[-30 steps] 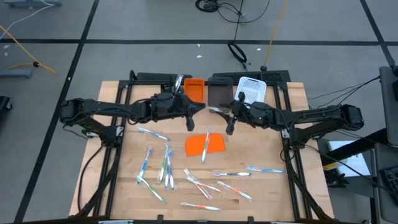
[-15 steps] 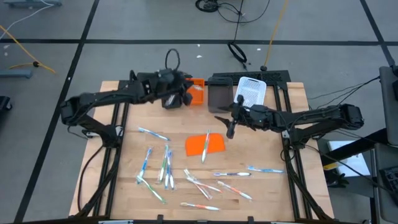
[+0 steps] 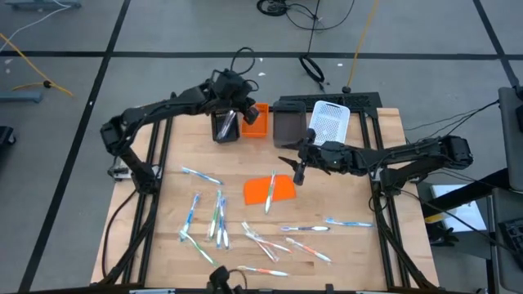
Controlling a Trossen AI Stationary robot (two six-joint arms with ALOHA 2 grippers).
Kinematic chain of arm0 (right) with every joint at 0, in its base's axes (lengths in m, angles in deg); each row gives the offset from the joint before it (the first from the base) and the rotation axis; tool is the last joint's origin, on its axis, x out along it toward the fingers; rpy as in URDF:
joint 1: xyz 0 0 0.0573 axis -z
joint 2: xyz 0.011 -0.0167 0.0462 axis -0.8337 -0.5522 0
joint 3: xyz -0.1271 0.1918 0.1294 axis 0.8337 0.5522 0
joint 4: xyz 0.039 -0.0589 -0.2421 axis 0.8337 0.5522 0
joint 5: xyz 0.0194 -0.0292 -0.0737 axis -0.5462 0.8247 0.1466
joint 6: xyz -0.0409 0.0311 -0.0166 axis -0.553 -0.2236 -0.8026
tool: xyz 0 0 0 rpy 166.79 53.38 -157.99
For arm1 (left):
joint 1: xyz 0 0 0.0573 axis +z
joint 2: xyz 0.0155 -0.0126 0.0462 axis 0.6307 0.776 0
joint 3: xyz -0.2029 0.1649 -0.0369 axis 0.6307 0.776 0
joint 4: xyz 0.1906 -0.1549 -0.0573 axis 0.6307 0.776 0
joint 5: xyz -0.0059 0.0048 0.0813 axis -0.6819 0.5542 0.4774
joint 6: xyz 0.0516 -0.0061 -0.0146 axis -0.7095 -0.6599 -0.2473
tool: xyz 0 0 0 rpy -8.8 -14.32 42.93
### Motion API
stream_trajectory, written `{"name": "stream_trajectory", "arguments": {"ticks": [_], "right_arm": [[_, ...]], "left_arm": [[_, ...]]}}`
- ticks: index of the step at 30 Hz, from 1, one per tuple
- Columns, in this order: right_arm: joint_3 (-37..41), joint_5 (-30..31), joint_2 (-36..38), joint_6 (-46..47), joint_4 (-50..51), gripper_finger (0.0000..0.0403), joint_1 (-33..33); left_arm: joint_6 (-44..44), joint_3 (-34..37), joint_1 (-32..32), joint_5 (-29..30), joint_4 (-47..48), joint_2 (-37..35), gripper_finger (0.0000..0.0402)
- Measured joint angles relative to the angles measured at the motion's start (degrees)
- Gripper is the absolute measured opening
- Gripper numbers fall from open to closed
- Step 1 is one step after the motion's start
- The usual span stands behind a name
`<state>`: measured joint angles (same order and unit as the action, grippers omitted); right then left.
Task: Pick & Place Toothbrushes
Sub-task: Put the green toothbrush into the orange bin
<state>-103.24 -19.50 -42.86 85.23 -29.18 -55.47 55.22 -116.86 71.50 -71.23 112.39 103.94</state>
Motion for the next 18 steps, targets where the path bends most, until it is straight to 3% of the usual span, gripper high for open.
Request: {"name": "stream_trajectory", "arguments": {"ticks": [8, 13, 18], "right_arm": [[0.0, 0.0, 0.0, -0.1, 0.2, 0.0172, 0.0], [0.0, 0.0, 0.0, -0.1, 0.3, 0.0169, 0.0], [0.0, 0.0, 0.0, -0.1, 0.3, 0.0169, 0.0]], "left_arm": [[-0.1, -3.0, 2.7, -5.7, 2.0, 6.8, 0.0005], [0.8, -3.0, 4.6, -7.8, 2.4, 8.7, 0.0005], [2.9, -3.0, 6.6, -13.7, 2.6, 9.5, 0.0005]]}}
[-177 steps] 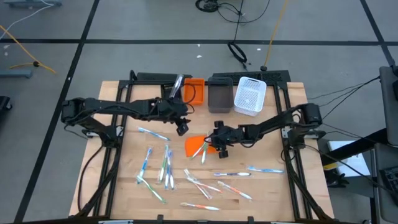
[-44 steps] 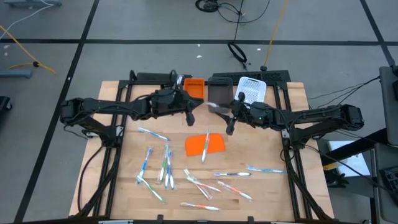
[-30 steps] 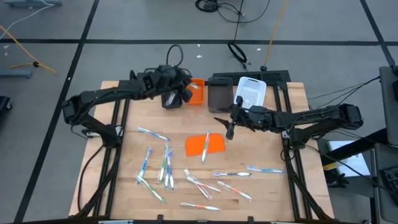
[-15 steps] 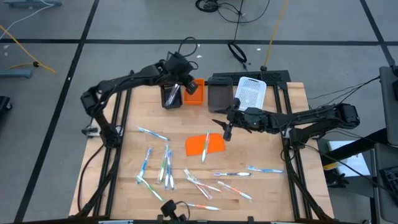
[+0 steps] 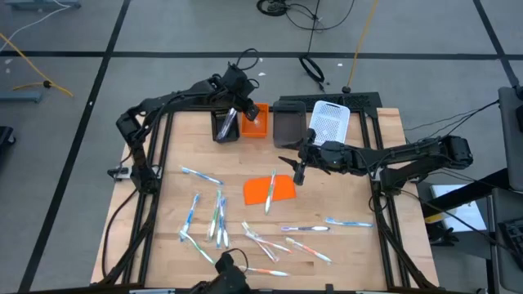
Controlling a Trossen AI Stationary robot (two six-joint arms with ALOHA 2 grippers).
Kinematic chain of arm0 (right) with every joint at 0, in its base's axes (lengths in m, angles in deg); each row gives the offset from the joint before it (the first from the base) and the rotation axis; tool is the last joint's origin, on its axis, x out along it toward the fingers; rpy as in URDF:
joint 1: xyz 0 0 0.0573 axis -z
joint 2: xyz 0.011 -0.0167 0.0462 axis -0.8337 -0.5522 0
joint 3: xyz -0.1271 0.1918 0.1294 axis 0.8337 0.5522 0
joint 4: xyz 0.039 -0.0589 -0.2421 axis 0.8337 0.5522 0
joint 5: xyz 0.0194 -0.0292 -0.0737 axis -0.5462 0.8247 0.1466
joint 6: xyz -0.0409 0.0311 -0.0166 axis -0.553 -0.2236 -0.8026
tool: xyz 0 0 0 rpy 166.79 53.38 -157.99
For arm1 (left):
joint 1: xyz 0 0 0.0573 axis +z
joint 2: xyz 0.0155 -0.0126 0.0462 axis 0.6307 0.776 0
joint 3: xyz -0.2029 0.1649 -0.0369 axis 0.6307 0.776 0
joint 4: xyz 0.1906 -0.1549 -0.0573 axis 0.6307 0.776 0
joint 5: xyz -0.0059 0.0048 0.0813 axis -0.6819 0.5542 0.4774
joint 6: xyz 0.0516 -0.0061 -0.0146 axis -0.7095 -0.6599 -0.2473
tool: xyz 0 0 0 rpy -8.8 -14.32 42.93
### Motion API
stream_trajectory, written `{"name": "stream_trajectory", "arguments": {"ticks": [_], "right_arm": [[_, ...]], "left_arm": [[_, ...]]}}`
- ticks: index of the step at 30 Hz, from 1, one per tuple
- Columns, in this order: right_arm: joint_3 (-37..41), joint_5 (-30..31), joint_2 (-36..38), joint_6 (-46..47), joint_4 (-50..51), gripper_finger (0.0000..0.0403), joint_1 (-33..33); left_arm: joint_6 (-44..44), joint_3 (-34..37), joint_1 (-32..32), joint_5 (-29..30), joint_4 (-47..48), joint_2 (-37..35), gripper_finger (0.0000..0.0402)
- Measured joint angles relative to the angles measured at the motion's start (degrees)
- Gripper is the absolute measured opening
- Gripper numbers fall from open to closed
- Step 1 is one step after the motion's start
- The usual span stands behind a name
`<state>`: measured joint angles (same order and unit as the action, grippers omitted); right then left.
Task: Pick & Place Toothbrushes
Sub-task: Put the green toothbrush into the orange bin
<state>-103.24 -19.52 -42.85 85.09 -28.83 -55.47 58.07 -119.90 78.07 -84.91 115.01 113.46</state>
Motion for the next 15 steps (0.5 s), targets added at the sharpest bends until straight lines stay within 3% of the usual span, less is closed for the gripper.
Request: {"name": "stream_trajectory", "arguments": {"ticks": [15], "right_arm": [[0.0, 0.0, 0.0, 0.0, -0.1, 0.0169, 0.0]], "left_arm": [[1.3, 0.0, 0.6, -0.8, 0.2, 3.1, 0.0005]]}}
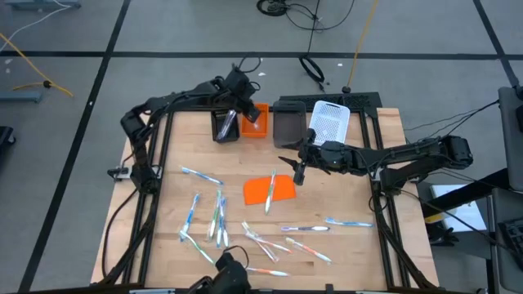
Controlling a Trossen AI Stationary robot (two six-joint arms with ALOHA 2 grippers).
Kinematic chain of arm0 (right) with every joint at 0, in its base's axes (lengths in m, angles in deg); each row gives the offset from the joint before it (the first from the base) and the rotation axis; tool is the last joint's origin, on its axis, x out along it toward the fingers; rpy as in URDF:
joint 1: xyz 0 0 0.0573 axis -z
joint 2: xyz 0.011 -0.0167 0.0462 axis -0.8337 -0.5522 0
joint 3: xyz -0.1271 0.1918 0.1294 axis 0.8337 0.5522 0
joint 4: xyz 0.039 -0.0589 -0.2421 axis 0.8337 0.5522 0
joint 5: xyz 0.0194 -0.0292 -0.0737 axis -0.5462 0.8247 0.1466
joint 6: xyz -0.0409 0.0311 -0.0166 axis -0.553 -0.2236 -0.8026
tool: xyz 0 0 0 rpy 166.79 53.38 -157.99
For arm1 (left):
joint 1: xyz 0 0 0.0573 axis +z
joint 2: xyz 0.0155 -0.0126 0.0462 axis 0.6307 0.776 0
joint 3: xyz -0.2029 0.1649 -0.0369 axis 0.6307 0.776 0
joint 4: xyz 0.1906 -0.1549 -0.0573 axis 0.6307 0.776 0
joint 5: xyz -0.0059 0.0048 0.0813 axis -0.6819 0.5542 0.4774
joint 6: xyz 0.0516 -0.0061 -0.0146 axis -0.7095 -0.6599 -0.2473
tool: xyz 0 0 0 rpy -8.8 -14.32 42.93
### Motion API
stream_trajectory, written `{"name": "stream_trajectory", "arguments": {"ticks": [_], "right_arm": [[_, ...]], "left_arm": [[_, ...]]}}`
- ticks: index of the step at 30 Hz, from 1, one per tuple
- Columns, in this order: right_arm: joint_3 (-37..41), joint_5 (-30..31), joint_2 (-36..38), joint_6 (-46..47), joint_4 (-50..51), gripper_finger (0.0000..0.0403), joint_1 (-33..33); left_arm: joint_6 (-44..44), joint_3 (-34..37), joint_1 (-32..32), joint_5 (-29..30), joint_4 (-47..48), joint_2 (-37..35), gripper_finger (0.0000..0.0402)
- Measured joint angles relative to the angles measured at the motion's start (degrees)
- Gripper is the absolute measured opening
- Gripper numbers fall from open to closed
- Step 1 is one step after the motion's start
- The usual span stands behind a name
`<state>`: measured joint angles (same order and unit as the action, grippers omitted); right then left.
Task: Pick & Place Toothbrushes
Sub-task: Put the green toothbrush into the orange bin
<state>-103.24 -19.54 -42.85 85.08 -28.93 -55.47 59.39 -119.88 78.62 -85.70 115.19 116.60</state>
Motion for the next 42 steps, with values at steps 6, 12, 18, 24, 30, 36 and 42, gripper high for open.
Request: {"name": "stream_trajectory", "arguments": {"ticks": [6, 12, 18, 24, 30, 36, 42], "right_arm": [[0.0, 0.0, 0.0, 0.0, 0.2, 0.0169, 0.0], [0.0, 0.0, 0.0, 0.0, 0.2, 0.0169, 0.0], [0.0, 0.0, 0.0, 0.0, 0.2, 0.0169, 0.0], [0.0, 0.0, 0.0, 0.0, 0.3, 0.0168, 0.0], [0.0, 0.0, 0.0, 0.0, 0.3, 0.0169, 0.0], [0.0, 0.0, 0.0, 0.0, 0.7, 0.0167, 0.0], [0.0, 0.0, 0.0, 0.0, 0.7, 0.0165, 0.0]], "left_arm": [[0.6, 0.0, 1.6, -3.4, -0.7, 1.7, 0.0005], [1.7, 0.0, 2.5, -8.3, -1.6, 1.8, 0.0005], [1.6, 0.0, 2.4, -8.7, -1.3, 1.8, 0.0005], [1.5, 0.0, 2.2, -9.4, -1.3, 1.8, 0.0005], [1.9, 0.0, 1.6, -8.0, -2.0, 1.8, 0.0024], [1.7, 0.0, 0.0, -3.2, -2.9, 1.8, 0.0094], [0.8, 0.0, -0.5, -0.1, -3.1, 1.8, 0.0170]]}}
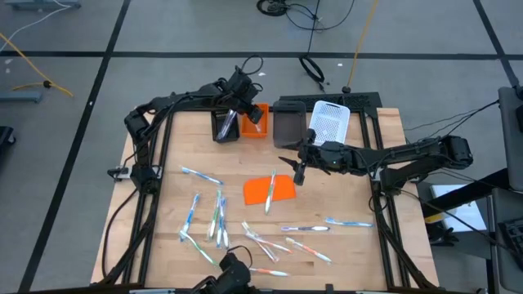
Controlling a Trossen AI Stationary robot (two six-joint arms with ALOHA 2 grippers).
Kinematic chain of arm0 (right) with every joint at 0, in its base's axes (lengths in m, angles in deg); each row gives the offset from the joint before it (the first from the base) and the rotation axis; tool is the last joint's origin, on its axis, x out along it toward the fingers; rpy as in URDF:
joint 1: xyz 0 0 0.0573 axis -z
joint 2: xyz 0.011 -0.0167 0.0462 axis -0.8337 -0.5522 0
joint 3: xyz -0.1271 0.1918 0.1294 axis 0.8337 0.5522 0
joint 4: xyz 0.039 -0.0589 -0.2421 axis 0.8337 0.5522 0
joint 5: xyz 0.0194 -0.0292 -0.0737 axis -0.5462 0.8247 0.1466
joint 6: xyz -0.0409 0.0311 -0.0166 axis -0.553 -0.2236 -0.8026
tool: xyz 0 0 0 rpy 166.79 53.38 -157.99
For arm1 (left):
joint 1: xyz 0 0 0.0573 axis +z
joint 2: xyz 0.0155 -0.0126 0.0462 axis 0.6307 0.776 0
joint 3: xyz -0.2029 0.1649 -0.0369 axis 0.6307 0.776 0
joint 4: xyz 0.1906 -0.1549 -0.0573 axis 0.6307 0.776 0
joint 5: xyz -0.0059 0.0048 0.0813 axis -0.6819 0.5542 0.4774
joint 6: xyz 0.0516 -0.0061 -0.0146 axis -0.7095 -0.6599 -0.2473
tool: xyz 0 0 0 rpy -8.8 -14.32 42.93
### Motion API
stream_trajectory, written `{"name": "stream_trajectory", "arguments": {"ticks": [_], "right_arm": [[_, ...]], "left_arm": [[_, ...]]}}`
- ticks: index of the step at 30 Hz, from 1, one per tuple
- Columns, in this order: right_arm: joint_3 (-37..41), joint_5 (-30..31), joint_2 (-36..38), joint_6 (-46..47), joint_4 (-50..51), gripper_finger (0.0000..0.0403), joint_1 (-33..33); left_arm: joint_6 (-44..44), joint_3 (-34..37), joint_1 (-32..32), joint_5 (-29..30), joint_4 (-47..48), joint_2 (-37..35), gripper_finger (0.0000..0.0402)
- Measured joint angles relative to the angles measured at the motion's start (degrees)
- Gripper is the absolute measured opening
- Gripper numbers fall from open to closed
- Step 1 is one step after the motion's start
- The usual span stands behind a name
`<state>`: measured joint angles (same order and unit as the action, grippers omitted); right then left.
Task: Pick & Place Toothbrushes
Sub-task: Put the green toothbrush into the orange bin
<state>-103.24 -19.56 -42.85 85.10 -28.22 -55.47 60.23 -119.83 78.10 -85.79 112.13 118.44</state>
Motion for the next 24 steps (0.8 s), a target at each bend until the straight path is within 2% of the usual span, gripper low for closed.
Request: {"name": "stream_trajectory", "arguments": {"ticks": [6, 12, 17, 24], "right_arm": [[0.0, 0.0, 0.0, 0.0, 0.0, 0.0165, 0.0], [0.0, 0.0, 0.0, 0.0, 0.0, 0.0164, 0.0], [0.0, 0.0, 0.0, 0.0, 0.0, 0.0164, 0.0], [0.0, 0.1, 0.0, 0.0, 0.5, 0.0165, 0.0]], "left_arm": [[-2.6, 0.0, 0.3, 8.6, -0.6, 0.0, 0.0237], [-3.7, 0.0, 0.4, 10.4, -3.7, 0.0, 0.0280], [-4.3, 0.0, 0.4, 11.2, -4.9, -0.1, 0.0295], [-7.3, 0.0, 0.4, 11.4, -4.3, -0.3, 0.0293]]}}
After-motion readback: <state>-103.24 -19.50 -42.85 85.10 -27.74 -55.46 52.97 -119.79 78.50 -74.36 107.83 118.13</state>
